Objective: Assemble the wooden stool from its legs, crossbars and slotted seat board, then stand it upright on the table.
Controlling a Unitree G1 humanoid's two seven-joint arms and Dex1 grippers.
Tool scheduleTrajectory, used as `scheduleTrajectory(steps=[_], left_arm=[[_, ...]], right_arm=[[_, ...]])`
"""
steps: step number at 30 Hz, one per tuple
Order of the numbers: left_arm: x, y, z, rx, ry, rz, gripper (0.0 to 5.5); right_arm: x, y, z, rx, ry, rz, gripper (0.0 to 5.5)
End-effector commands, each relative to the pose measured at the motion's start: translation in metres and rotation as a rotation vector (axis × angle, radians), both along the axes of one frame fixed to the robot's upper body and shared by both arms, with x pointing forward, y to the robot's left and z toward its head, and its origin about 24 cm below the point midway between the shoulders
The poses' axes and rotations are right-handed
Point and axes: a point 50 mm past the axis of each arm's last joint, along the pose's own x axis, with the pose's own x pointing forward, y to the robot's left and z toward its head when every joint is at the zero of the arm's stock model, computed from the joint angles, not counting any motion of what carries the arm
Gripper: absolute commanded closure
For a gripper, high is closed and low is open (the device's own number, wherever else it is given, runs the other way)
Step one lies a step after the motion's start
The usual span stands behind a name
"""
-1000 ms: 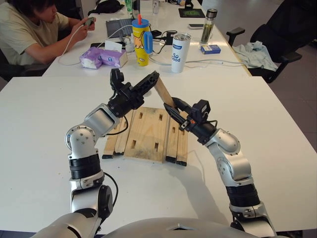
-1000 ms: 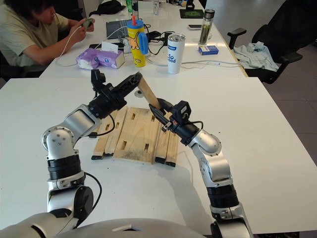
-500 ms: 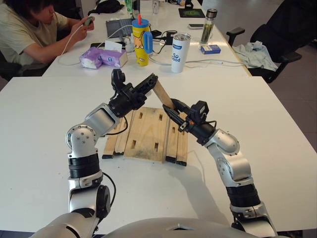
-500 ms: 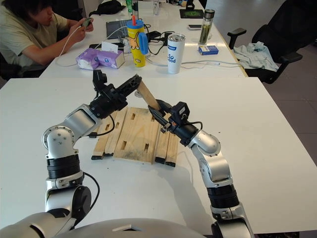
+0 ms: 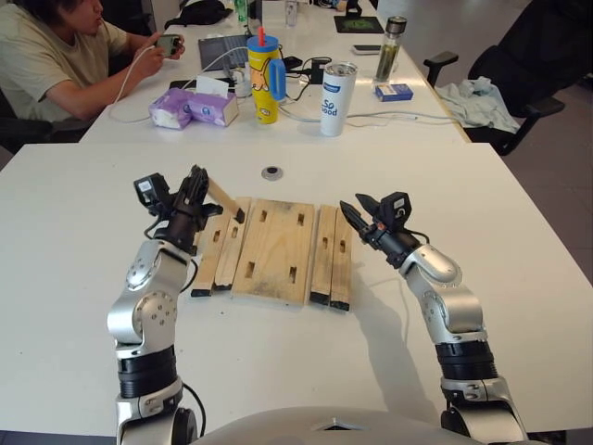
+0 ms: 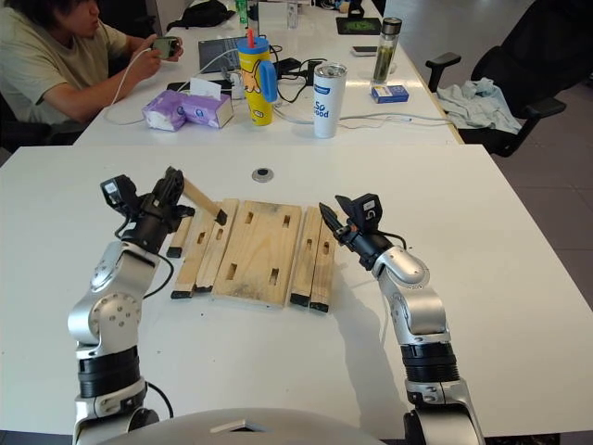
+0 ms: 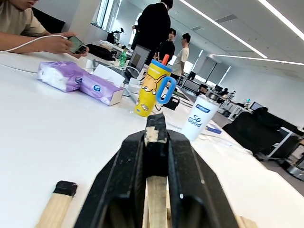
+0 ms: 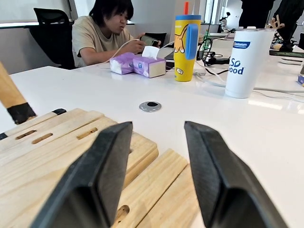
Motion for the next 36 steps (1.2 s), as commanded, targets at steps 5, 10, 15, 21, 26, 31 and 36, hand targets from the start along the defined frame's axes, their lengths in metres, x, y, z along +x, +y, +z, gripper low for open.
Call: scheduleTrajectory(steps=[5,10,15,21,26,31,36], left_arm=[[0.004,0.001,-0.016,0.035,0.049,0.036,5.05],[0.005,0.006,-0.021,0.042,0.065,0.051,5.05],[0.015,0.013,-0.026,0.058,0.09,0.047,5.05],[0.022,0.007,-0.022,0.06,0.077,0.0,5.05],[0.02,0.007,-0.032,0.074,0.136,0.012,5.05],[0.014,0.011,-0.043,0.127,0.194,0.044,5.05],[0.013,0.009,-0.047,0.209,0.216,0.057,5.05]], right_arm=[[-0.002,0.006,-0.001,0.014,0.018,0.003,3.47],[-0.003,0.007,-0.001,0.014,0.027,0.012,3.47],[-0.006,0.009,-0.002,0.02,0.03,0.017,3.47],[-0.008,0.014,-0.003,0.023,0.041,0.032,3.47],[-0.008,0.015,-0.003,0.022,0.047,0.038,3.47],[-0.009,0.015,-0.003,0.01,0.053,0.041,3.47],[-0.01,0.017,-0.004,0.002,0.058,0.041,3.47]])
